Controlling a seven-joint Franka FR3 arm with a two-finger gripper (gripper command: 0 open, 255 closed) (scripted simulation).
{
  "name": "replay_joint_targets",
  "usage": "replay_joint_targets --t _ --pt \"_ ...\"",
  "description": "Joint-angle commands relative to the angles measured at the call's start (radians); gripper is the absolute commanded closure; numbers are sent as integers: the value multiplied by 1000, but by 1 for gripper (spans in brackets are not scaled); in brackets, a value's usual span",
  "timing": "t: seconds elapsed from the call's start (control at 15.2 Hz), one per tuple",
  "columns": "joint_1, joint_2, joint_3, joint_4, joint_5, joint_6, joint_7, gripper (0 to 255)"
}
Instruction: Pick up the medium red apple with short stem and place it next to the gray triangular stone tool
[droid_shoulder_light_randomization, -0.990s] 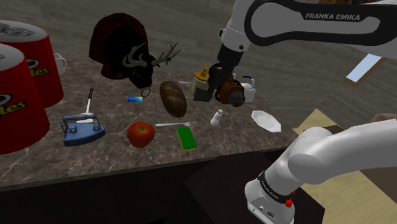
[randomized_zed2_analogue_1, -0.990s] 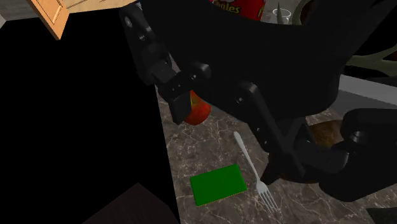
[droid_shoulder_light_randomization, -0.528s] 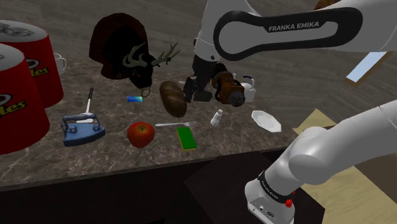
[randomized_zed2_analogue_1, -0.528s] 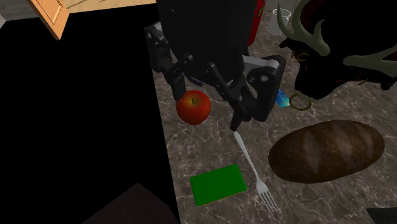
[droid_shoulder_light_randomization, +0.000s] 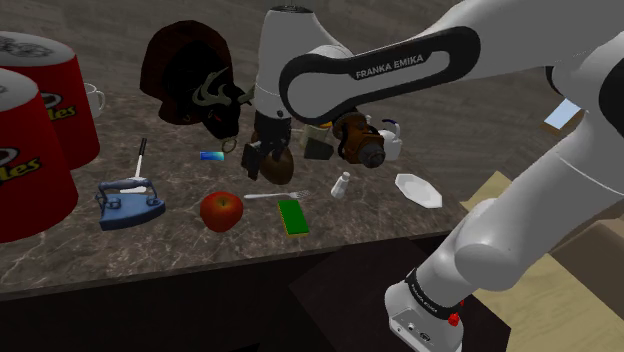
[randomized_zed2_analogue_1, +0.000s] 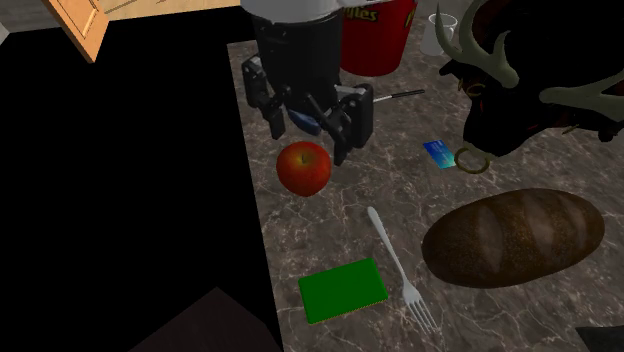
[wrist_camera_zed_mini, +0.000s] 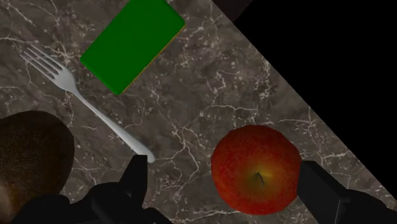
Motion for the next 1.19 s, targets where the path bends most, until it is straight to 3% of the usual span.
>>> replay_joint_targets --t 0.0,0.4,1.12 --pt "10 81 18 45 -44 23 44 0" --pt "78 323 35 211 -186 49 170 0" --pt "88 382 16 178 -228 133 197 0"
